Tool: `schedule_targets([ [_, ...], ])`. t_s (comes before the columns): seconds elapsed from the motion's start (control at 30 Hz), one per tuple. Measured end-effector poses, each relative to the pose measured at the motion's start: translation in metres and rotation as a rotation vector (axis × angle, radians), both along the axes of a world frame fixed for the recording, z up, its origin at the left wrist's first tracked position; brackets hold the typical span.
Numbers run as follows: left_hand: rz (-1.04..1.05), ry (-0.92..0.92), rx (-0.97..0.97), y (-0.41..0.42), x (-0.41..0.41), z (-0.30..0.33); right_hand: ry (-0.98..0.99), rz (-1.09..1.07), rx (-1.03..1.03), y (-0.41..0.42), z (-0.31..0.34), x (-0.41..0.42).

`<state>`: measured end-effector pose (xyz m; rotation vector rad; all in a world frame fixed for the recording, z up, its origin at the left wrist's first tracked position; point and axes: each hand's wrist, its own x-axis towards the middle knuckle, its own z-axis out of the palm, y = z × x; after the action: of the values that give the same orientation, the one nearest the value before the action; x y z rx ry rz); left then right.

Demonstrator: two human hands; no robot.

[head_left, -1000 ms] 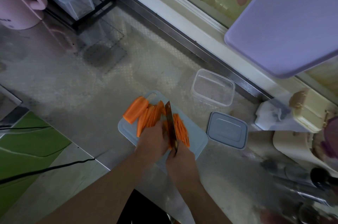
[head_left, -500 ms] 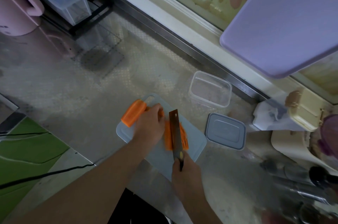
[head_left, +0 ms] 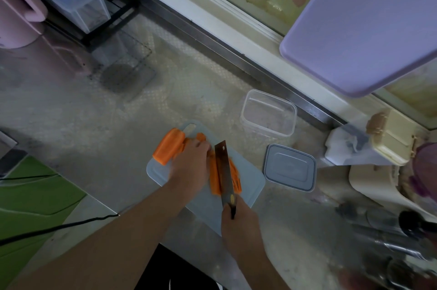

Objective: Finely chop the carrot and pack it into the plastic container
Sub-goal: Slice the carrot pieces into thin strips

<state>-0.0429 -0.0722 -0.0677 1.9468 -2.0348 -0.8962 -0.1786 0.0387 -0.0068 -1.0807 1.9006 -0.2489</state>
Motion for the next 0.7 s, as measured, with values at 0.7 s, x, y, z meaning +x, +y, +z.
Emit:
schedule_targets([
  [0.7,-0.002,0.145,0.166,0.041,-0.001,-0.006,0.003,0.032,-0.060,-0.001,-0.011,0.006],
])
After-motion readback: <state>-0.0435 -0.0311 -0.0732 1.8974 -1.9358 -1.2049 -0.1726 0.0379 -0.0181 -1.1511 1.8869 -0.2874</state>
